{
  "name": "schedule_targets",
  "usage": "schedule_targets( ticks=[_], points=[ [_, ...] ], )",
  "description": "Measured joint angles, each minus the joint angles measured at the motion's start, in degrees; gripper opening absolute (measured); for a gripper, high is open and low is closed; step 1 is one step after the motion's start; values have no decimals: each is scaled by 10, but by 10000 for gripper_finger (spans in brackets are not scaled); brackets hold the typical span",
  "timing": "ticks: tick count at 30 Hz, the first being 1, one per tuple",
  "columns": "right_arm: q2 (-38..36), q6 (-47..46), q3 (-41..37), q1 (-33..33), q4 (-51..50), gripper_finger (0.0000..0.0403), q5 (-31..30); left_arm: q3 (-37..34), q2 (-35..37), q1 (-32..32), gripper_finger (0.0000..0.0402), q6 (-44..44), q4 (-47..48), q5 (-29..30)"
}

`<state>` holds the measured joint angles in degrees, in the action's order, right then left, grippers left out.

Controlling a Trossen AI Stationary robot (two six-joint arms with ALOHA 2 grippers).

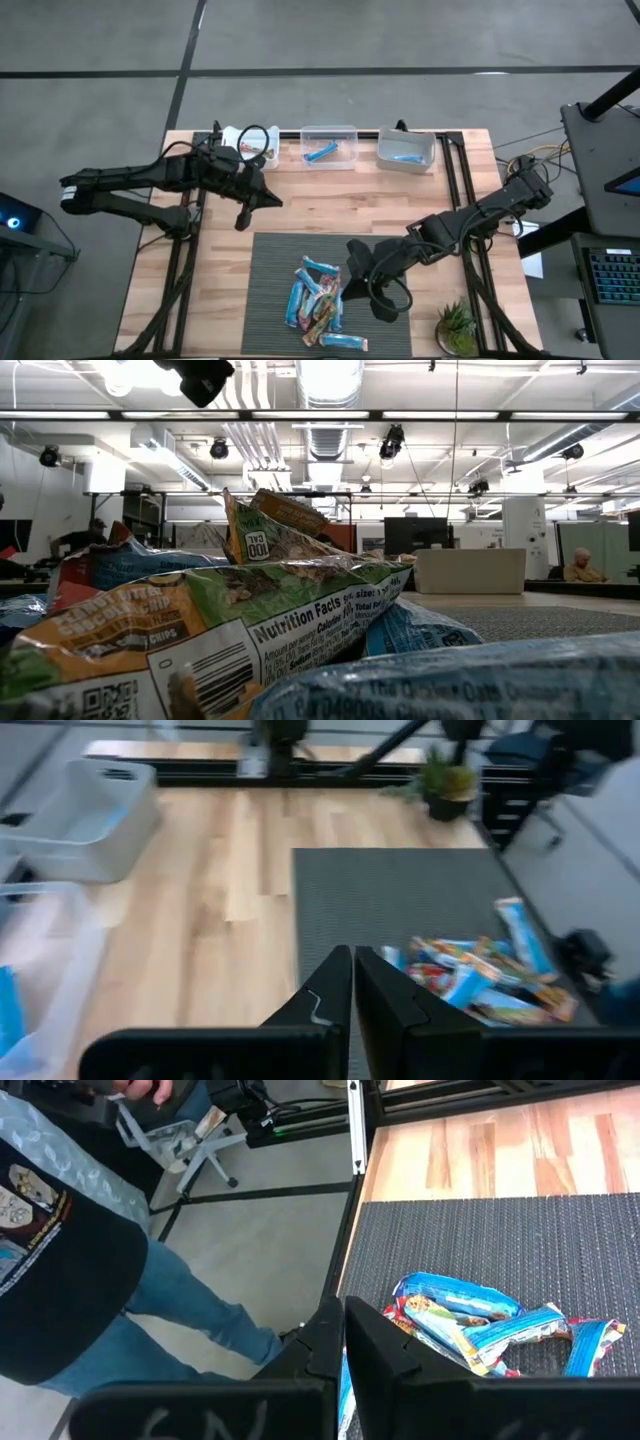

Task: Pick and place Granola Bars by type
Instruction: Put the yellow granola bar into the gray bin

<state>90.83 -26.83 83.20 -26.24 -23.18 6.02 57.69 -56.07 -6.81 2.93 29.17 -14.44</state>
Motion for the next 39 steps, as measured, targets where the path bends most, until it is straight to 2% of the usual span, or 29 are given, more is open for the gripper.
schedule_targets(
  ticks=[4,16,24,28,39],
  points=[
    [0,3,0,0,-1,9,0,0,0,0,0,0,2,-43],
    [1,13,22,-10,-11,9,0,0,0,2,0,26,2,-44],
    [12,6,78,-10,-126,9,-2,0,0,2,0,45,1,-44],
    [31,3,104,-11,-146,9,-1,0,0,2,0,45,1,-44],
    [111,10,204,-40,-258,9,4,0,0,2,0,60,4,-43]
  ],
)
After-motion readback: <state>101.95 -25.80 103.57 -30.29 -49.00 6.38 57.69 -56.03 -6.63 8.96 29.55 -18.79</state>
